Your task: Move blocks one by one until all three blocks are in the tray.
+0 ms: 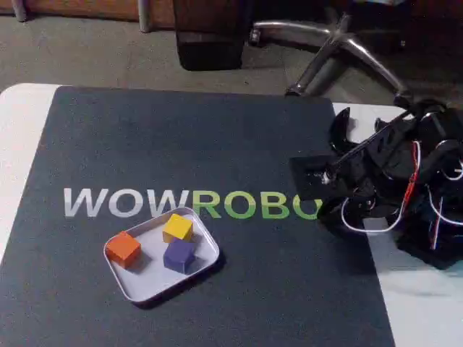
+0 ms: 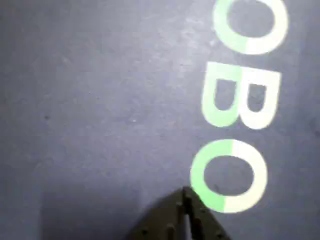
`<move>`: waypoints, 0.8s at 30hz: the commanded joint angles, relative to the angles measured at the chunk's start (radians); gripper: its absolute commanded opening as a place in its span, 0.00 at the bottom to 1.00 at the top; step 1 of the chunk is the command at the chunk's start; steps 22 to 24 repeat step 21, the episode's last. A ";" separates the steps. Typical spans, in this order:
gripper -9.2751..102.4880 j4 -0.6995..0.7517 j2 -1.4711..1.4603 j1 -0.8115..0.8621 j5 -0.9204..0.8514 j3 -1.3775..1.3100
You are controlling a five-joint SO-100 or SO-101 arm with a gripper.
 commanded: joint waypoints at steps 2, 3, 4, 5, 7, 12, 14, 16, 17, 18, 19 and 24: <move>0.02 0.012 0.002 0.014 0.002 -0.005; 0.02 0.012 0.002 0.017 0.002 -0.005; 0.02 0.012 0.002 0.018 0.002 -0.005; 0.02 0.012 0.002 0.020 0.002 -0.005; 0.02 0.012 0.002 0.023 0.002 -0.005; 0.02 0.012 0.002 0.026 0.002 -0.005; 0.02 0.012 0.002 0.026 0.002 -0.005; 0.02 0.012 0.002 0.026 0.002 -0.005; 0.02 0.012 0.002 0.026 0.002 -0.005; 0.02 0.012 0.002 0.026 0.002 -0.005; 0.02 0.012 0.002 0.026 0.002 -0.005; 0.02 0.012 0.002 0.026 0.002 -0.005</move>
